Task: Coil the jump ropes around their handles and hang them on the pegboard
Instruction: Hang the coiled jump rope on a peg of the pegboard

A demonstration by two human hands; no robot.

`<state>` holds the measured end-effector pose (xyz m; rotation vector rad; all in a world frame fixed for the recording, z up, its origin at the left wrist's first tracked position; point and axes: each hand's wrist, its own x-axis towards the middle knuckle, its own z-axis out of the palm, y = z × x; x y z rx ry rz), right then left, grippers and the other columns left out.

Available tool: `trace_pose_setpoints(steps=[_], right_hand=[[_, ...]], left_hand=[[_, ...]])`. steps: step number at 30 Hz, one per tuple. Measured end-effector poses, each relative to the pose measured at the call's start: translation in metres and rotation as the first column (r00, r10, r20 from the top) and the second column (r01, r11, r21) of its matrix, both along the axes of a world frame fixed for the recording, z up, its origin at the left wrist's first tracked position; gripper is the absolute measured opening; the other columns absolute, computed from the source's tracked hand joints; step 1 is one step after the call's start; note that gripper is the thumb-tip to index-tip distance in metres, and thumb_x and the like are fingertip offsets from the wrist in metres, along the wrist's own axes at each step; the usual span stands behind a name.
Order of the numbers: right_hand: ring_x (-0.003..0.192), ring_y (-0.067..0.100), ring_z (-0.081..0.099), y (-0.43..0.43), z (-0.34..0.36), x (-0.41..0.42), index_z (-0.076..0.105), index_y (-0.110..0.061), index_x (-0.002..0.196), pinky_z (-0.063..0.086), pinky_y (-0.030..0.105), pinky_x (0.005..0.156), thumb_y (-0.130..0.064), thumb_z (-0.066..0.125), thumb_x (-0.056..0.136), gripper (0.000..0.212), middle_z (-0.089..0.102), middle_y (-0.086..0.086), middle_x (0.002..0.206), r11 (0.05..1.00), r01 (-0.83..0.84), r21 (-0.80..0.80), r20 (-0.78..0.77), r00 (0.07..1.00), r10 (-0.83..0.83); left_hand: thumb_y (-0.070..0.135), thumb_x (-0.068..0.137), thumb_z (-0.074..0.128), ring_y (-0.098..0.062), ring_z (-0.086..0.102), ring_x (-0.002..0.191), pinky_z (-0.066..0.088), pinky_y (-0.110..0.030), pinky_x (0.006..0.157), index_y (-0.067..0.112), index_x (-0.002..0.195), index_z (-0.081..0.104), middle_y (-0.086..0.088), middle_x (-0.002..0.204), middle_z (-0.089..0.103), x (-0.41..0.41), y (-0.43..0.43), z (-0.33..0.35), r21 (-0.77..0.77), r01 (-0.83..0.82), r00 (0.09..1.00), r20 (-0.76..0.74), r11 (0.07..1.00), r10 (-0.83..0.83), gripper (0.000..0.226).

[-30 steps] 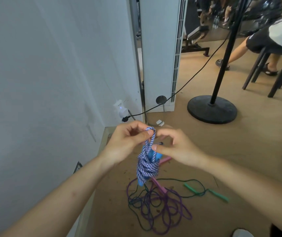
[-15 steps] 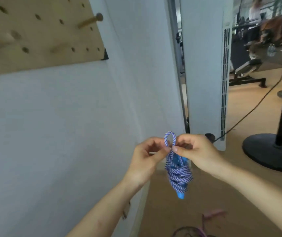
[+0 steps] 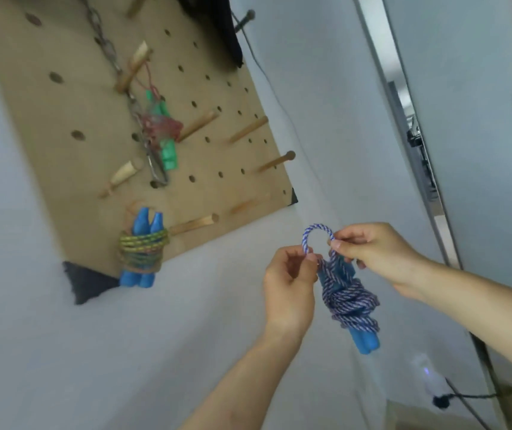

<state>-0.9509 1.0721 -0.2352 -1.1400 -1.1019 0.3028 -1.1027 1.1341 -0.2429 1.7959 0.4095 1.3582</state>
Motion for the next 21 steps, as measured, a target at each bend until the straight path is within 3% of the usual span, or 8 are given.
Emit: trace_pose_setpoints(steps=[4,8,11,17,21], right_hand=[[0.063,0.012,0.054,0.022,0.037,-0.014,0.072,-0.014,0.089,0.042,0.014,0.049,-0.010,0.069,0.090,0.005,0.069,0.003,0.078,0.999,0.014,0.042,-0.079,0.997,-0.011],[0.067,0.013,0.053,0.043,0.071,-0.024,0.073,-0.013,0.095,0.039,0.022,0.056,-0.014,0.071,0.090,0.006,0.070,0.002,0.082,0.998,0.024,0.051,-0.138,0.990,-0.016],[0.067,0.014,0.052,0.058,0.089,-0.028,0.070,-0.017,0.086,0.039,0.023,0.056,-0.013,0.069,0.091,0.006,0.068,0.003,0.082,0.998,0.032,0.049,-0.156,0.987,-0.024],[0.070,0.017,0.056,0.094,0.104,-0.022,0.071,-0.017,0.088,0.041,0.025,0.055,-0.014,0.071,0.089,0.003,0.071,0.007,0.090,0.996,0.088,-0.017,-0.211,0.973,-0.089],[0.071,0.018,0.057,0.111,0.105,-0.017,0.069,-0.018,0.083,0.044,0.026,0.056,-0.014,0.070,0.090,0.008,0.072,0.009,0.092,0.991,0.117,-0.057,-0.167,0.978,-0.125]], left_hand=[[0.010,0.097,0.061,-0.017,0.068,0.083,0.059,-0.034,0.083,0.016,0.093,0.064,-0.010,0.093,0.074,-0.004,0.014,0.032,0.009,-0.095,0.992,0.087,0.995,0.093,0.008],[0.013,0.098,0.062,-0.015,0.067,0.078,0.058,-0.031,0.081,0.015,0.092,0.065,-0.004,0.087,0.072,-0.002,0.029,0.066,-0.056,-0.138,0.980,0.137,0.989,0.144,0.007],[0.014,0.097,0.063,-0.014,0.065,0.073,0.057,-0.033,0.082,0.019,0.088,0.063,-0.001,0.082,0.070,0.001,0.046,0.086,-0.099,-0.185,0.966,0.164,0.978,0.199,0.010],[0.018,0.096,0.066,-0.018,0.067,0.075,0.059,-0.036,0.085,0.015,0.093,0.066,-0.007,0.089,0.072,0.012,0.080,0.103,-0.213,-0.250,0.953,0.121,0.945,0.279,0.004],[0.023,0.093,0.069,-0.026,0.072,0.085,0.060,-0.042,0.087,0.011,0.099,0.071,-0.009,0.094,0.075,0.017,0.097,0.105,-0.230,-0.317,0.935,0.087,0.920,0.343,0.014]])
